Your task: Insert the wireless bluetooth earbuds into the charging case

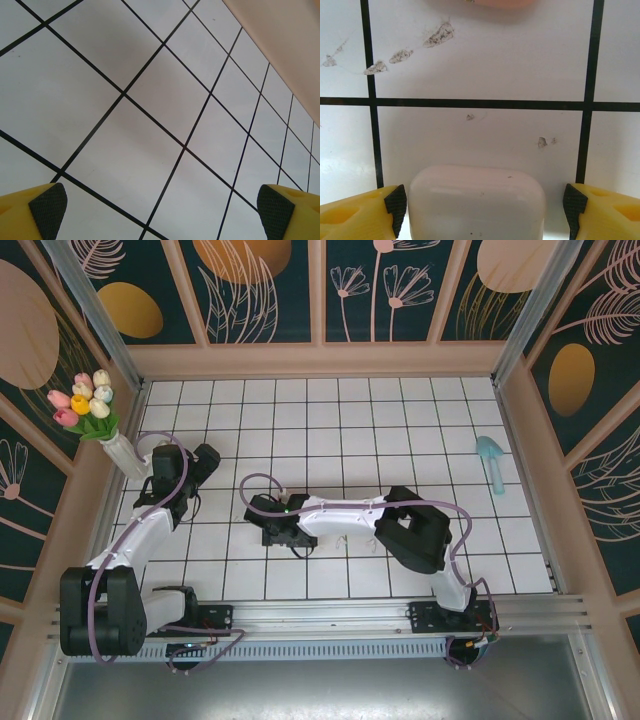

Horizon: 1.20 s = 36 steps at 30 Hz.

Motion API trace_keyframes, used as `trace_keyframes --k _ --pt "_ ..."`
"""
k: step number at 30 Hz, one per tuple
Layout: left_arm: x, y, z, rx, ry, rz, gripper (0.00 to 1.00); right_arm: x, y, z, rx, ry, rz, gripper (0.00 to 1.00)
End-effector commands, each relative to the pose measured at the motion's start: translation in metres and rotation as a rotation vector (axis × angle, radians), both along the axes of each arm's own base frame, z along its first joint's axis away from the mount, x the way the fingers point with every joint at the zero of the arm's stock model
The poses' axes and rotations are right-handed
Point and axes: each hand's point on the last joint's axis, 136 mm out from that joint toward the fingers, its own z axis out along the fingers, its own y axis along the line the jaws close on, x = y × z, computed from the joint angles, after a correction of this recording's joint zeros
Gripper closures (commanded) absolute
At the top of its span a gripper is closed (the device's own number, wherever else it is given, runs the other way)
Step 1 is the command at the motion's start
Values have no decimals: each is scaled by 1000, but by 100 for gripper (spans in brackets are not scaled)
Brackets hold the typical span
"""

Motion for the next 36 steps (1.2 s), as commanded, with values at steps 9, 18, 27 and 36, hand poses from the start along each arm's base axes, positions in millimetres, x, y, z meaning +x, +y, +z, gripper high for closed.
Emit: trace_keyframes --k 9,18,27,36 --pt "5 -3 15 -14 -39 -17 1 -2 0 -17 -61 8 -14 18" --pt "5 -3 17 -17 -46 -14 1 -10 2 -22 -68 20 -12 19" --pt "6 -3 17 -22 -47 -14 1 -13 4 -26 -47 37 -19 23" --pt "7 -4 19 -26 -51 -15 1 -18 4 -22 -52 37 -21 27"
